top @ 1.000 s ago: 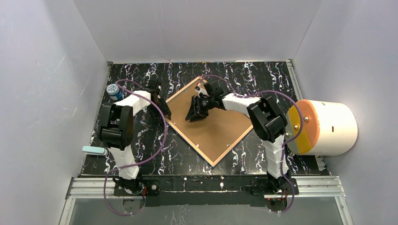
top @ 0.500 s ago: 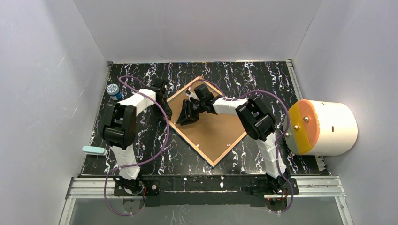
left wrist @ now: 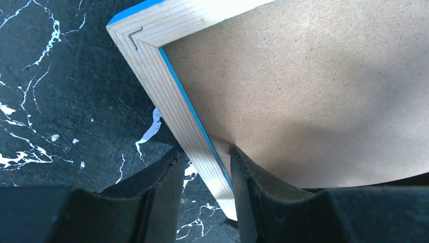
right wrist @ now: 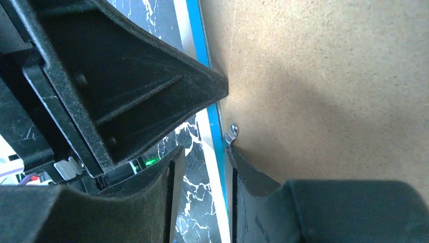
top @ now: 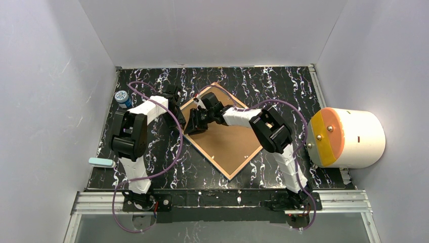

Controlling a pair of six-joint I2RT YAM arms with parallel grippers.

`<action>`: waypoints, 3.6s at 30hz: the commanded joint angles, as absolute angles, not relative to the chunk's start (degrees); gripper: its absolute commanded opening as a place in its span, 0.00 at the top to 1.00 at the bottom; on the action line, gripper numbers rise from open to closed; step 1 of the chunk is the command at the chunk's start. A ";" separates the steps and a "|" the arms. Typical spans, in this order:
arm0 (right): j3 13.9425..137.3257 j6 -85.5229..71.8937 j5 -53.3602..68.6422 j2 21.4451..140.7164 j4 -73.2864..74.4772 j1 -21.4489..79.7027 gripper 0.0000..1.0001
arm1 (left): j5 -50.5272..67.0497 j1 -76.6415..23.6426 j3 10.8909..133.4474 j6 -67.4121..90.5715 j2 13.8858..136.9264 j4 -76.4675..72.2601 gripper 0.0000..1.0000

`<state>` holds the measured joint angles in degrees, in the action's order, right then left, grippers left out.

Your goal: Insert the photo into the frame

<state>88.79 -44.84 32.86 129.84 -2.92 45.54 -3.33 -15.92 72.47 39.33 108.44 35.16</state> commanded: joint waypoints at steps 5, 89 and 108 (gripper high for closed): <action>91.49 -41.76 26.18 133.50 -2.15 47.87 0.56 | -6.15 -16.34 67.42 37.98 115.86 38.41 0.63; 85.35 -12.24 9.04 124.32 6.17 53.62 0.87 | -3.92 -16.31 67.69 37.07 116.28 36.67 0.62; 91.85 -9.59 -10.38 133.21 11.00 59.47 0.96 | -3.18 -16.15 67.30 37.22 116.04 36.68 0.62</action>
